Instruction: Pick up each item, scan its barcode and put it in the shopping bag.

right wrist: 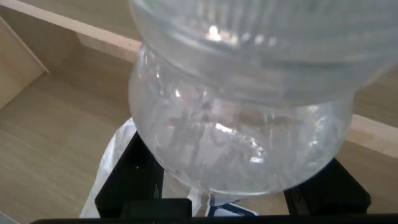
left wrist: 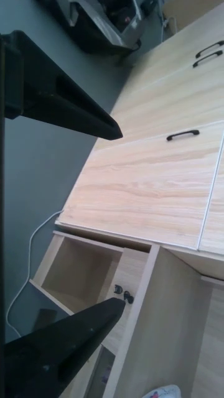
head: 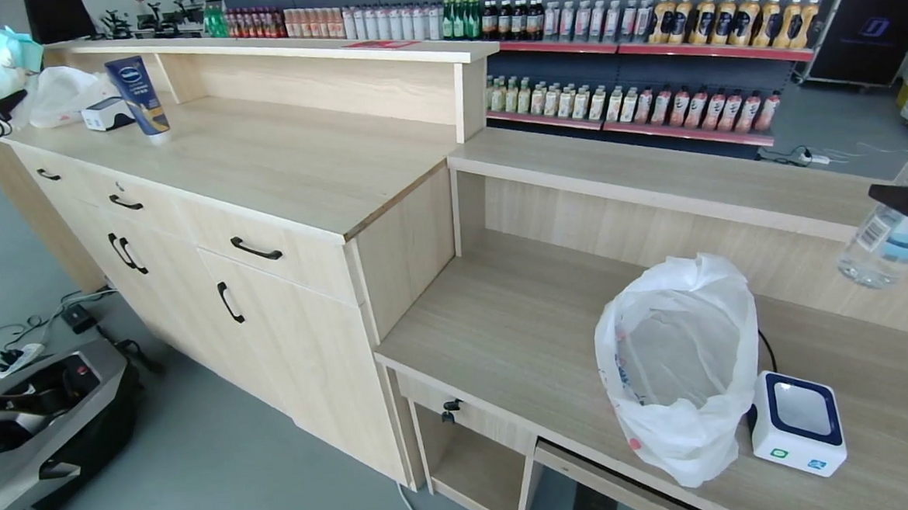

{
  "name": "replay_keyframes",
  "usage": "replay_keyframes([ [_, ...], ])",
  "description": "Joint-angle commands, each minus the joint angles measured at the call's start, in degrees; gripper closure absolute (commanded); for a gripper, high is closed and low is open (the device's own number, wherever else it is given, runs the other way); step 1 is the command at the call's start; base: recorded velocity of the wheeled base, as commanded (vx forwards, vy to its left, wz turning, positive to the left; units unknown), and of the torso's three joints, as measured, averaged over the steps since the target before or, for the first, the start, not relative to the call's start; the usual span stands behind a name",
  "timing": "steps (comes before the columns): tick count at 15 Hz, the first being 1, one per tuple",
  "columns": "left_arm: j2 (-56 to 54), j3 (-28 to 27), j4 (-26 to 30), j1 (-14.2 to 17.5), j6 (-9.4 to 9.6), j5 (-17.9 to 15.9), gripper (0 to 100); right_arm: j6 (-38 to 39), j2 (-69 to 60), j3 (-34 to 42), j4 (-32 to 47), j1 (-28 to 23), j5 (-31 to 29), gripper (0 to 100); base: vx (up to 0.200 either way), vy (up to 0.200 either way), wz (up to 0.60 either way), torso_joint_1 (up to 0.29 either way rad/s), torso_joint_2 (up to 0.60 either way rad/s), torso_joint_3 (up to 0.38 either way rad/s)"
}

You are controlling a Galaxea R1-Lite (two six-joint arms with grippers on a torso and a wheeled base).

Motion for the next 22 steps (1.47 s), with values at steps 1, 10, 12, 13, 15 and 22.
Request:
replay_keyframes([
  [1,0.1,0.0,0.0,0.0,-0.01,0.0,0,1.8,8.9,-0.3,-5.7,2.8,0.0,100,0.0,0.0,0.0,0.0,0.0,0.0],
  [10,0.1,0.0,0.0,0.0,-0.01,0.0,0,2.5,28.4,1.2,-17.7,6.4,-0.1,100,0.0,0.0,0.0,0.0,0.0,0.0],
  [12,0.1,0.0,0.0,0.0,-0.01,0.0,0,1.6,31.5,1.2,-21.4,6.4,-0.1,100,0.0,0.0,0.0,0.0,0.0,0.0],
  [13,0.1,0.0,0.0,0.0,-0.01,0.1,0,1.5,33.1,1.1,-23.2,6.5,-0.1,100,0.0,0.0,0.0,0.0,0.0,0.0],
  [15,0.1,0.0,0.0,0.0,-0.01,0.0,0,1.0,35.4,1.0,-25.5,7.1,-0.1,100,0.0,0.0,0.0,0.0,0.0,0.0],
  [22,0.1,0.0,0.0,0.0,-0.01,0.0,0,0.9,42.9,0.6,-35.6,8.9,-0.1,100,0.0,0.0,0.0,0.0,0.0,0.0],
])
